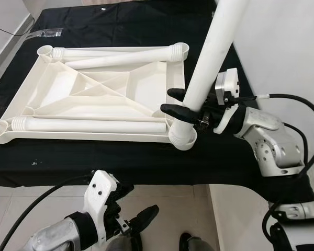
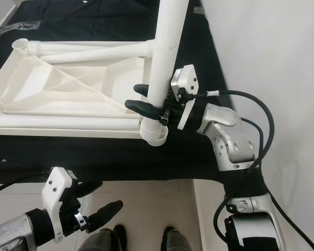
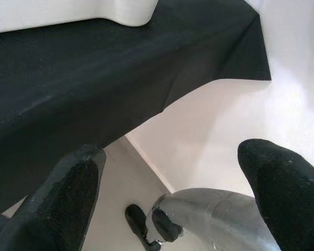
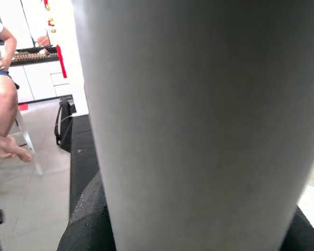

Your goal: Building children table

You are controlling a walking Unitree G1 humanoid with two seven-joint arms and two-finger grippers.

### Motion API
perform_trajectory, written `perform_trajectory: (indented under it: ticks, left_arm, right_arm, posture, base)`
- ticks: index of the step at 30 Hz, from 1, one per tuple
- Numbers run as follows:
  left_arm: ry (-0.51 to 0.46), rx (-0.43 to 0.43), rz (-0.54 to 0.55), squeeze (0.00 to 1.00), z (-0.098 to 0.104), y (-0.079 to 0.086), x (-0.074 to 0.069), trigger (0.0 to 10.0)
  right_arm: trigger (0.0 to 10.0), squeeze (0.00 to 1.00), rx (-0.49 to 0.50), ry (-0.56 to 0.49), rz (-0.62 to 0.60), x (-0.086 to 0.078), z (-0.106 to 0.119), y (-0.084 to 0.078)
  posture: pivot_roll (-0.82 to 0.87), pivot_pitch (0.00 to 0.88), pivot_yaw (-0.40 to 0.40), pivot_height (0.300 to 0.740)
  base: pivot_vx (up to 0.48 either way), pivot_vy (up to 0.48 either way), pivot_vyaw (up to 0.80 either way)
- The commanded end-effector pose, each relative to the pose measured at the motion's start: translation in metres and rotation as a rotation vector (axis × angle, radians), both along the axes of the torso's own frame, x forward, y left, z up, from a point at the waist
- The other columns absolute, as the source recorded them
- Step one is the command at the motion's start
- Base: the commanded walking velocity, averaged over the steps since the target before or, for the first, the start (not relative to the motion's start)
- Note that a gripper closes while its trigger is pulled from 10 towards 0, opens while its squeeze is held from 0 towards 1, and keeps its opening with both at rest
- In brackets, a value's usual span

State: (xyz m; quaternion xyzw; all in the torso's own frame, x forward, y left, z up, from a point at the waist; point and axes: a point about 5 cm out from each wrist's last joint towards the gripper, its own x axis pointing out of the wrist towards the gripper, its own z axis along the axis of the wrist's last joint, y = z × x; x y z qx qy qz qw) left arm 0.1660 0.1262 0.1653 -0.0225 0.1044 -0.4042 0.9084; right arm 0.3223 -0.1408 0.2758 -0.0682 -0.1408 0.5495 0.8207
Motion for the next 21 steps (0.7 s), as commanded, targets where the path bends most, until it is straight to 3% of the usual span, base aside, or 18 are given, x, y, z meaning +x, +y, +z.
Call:
perform_trajectory:
  ticks: [1, 12, 21]
  left_arm:
    - [-0.017, -0.009, 0.011, 0.0, 0.0, -0.002, -0.006, 10.0]
    - [-0.066, -0.019, 0.023, 0.0, -0.001, -0.005, -0.014, 10.0]
    - [-0.079, -0.027, 0.015, 0.0, -0.002, -0.007, -0.016, 10.0]
  right_arm:
    - [10.0, 0.0, -0.029, 0.019, 0.01, 0.001, -0.006, -0.003]
    - [10.0, 0.0, -0.142, 0.02, 0.114, -0.006, -0.004, -0.012]
    - [10.0, 0.0, -0.27, -0.006, 0.21, -0.01, -0.004, -0.005]
  posture:
    - [0.02, 0.355, 0.038, 0.74]
    - [0.02, 0.38, 0.041, 0.74]
    - [0.01, 0.387, 0.041, 0.74]
  base:
    - [0.0, 0.0, 0.0]
    - [0.0, 0.0, 0.0]
    - [0.0, 0.0, 0.0]
